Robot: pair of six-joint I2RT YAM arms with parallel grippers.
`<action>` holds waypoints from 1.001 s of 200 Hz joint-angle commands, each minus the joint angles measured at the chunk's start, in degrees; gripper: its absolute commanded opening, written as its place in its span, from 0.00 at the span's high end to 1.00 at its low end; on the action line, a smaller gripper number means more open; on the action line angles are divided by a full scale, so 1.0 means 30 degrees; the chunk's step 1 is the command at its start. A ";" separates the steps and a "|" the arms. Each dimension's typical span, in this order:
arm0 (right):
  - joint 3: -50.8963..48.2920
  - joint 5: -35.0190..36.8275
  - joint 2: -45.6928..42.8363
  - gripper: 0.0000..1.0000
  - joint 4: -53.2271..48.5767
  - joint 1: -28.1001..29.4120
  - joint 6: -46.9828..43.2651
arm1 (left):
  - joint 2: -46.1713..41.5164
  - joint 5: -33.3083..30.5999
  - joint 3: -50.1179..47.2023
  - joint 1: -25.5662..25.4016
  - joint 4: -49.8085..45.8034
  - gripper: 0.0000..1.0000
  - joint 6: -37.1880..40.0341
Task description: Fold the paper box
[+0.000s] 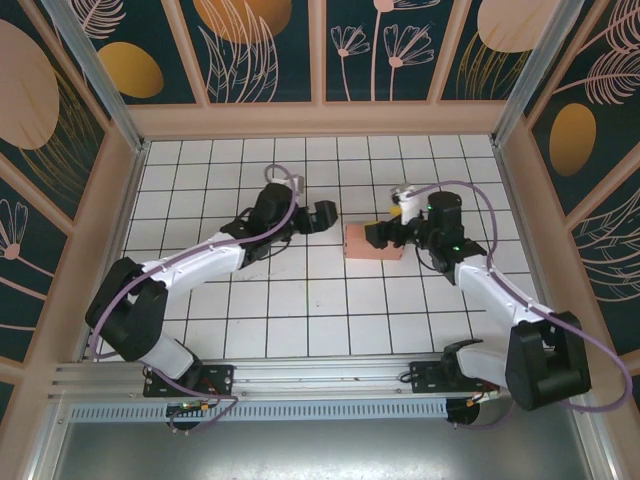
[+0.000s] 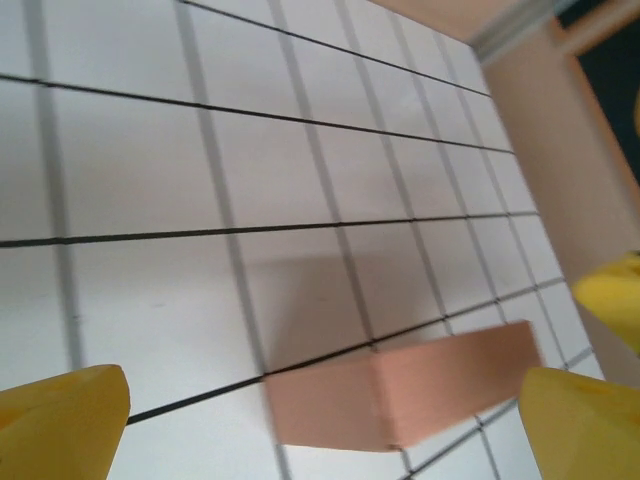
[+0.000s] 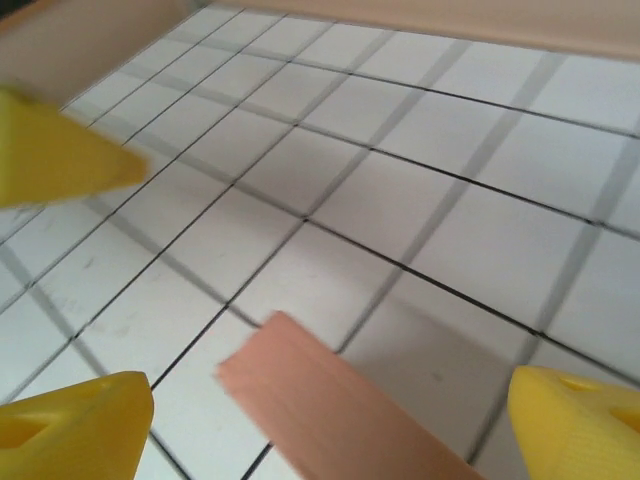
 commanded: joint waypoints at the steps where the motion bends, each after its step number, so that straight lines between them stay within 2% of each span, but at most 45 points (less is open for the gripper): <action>1: 0.1592 -0.2397 0.0878 0.07 -0.2059 0.1435 -0.5860 | -0.0847 -0.0240 -0.1328 0.0959 -0.0210 0.01 -0.0583; 25: 0.3822 -0.3224 0.2526 0.06 -0.6038 0.1592 -0.9352 | -0.1274 -0.0152 -0.1735 0.1501 -0.0561 0.01 -0.0304; 34: 0.4793 -0.2816 0.3362 0.01 -0.7650 0.1608 -1.0259 | -0.1332 -0.0108 -0.1774 0.1622 -0.0703 0.01 -0.0173; 56: 0.6899 -0.1347 0.5095 0.01 -1.1187 0.1607 -1.2185 | -0.1323 -0.0032 -0.1789 0.1741 -0.0862 0.01 0.0087; 77: 0.8382 -0.0419 0.6334 0.01 -1.3064 0.1518 -1.2975 | -0.1189 0.0101 -0.1783 0.1759 -0.0774 0.01 0.0313; 97: 0.9614 0.0581 0.7561 0.07 -1.4550 0.1450 -1.3293 | -0.1030 0.0185 -0.1741 0.1767 -0.0805 0.02 0.0469; 141: 1.1265 0.1987 0.9170 0.31 -1.6150 0.1414 -1.3634 | -0.1107 0.0074 -0.1745 0.1774 -0.0910 0.02 0.0684; 182: 1.1675 0.2287 0.9693 0.30 -1.6553 0.1464 -1.3660 | -0.1059 -0.0184 -0.1766 0.1777 -0.1074 0.01 0.0809; 200: 1.1872 0.2625 0.9964 0.39 -1.6940 0.1509 -1.3481 | -0.1011 -0.0156 -0.1710 0.1783 -0.1039 0.01 0.0849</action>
